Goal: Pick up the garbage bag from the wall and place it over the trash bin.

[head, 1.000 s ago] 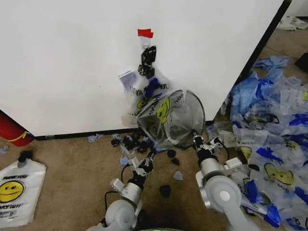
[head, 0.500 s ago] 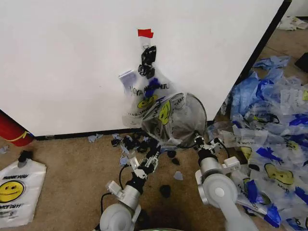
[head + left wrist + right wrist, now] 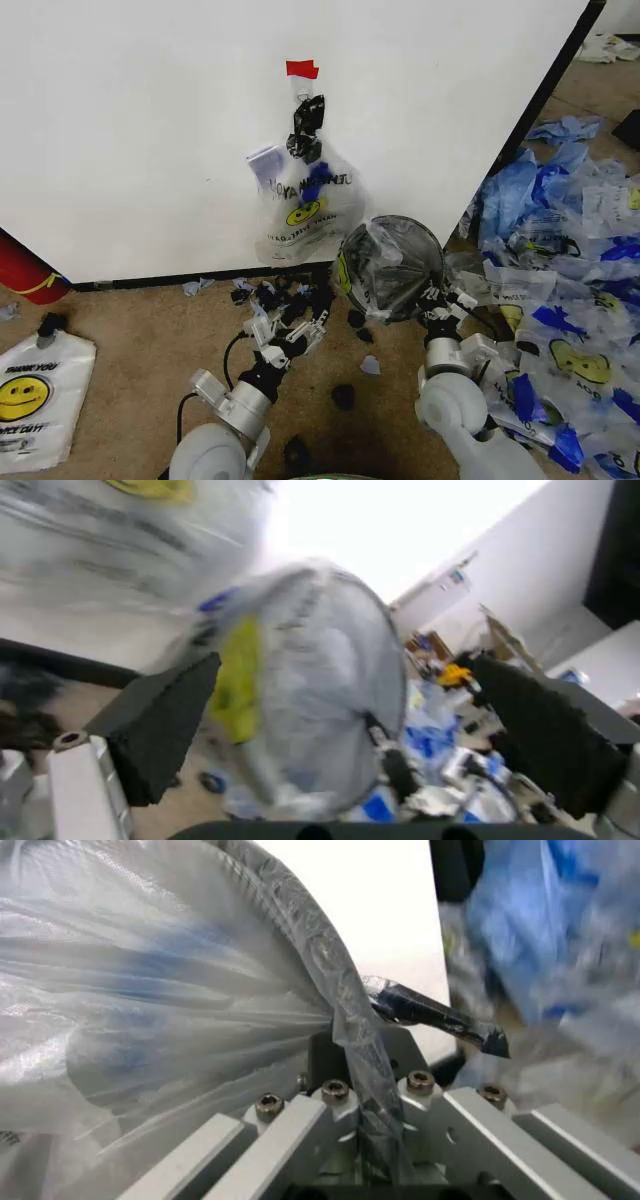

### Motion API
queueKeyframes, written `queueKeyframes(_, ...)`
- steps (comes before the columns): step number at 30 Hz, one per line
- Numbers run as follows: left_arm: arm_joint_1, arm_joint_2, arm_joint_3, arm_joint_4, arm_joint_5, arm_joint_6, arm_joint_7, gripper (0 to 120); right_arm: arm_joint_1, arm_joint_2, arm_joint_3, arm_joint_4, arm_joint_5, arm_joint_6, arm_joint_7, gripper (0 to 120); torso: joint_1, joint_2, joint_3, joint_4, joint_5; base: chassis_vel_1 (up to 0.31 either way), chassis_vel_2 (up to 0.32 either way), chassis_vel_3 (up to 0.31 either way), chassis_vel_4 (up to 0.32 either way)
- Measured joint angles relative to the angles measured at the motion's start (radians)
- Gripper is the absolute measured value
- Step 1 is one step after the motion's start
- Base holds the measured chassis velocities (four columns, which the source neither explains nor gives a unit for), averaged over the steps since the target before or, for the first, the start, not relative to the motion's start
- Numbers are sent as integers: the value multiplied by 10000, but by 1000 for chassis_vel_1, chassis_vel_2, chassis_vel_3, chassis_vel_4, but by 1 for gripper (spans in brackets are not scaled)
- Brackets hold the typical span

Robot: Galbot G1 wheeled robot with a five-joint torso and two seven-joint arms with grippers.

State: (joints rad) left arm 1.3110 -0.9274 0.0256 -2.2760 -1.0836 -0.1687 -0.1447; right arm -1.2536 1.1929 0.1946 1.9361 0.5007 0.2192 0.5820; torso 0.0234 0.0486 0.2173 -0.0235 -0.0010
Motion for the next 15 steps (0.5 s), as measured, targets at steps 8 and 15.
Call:
queueKeyframes(8, -1404, -110, 1264, 576, -324, 410, -290, 88, -15, -317, -391, -19, -1998, 55, 484, 0, 0, 0, 0, 2, 0, 0, 0, 0, 0)
queueKeyframes(15, -3497, -616, 2711, 1312, -965, 558, -1266, 63, 45, -330, -277, -233, -2893, 87, 493, 0, 0, 0, 1, -2, 2, 0, 0, 0, 0)
